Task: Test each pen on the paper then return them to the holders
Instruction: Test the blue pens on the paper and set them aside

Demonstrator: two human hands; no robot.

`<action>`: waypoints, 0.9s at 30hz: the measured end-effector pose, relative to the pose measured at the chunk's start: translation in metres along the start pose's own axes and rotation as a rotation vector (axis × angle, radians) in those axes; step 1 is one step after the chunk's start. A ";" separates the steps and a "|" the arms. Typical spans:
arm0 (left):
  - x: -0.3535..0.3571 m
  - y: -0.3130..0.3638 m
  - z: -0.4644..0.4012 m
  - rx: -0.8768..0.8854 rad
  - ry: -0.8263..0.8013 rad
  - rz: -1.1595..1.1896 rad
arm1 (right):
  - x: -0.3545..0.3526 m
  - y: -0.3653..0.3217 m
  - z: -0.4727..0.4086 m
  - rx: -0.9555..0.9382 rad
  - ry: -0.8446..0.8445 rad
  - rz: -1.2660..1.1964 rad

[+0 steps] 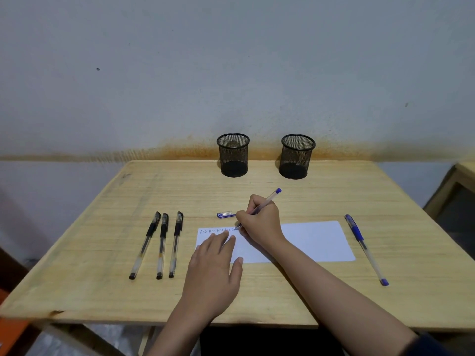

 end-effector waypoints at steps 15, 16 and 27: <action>-0.003 0.002 0.001 0.011 0.028 0.019 | -0.006 0.002 -0.002 -0.018 0.049 0.024; -0.003 0.001 0.001 0.007 0.025 0.018 | -0.006 0.003 -0.002 -0.012 0.047 0.023; -0.011 0.007 -0.005 0.025 -0.036 -0.046 | -0.004 0.016 -0.005 0.262 -0.034 -0.518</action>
Point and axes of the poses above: each hand's wrist, its own z-axis away from the middle knuckle, its own x-axis out of the palm, y = z × x, the point moved 9 cm from there along -z, towards the middle knuckle, and after that the axes turned 1 degree about -z, right-handed, at the moved point
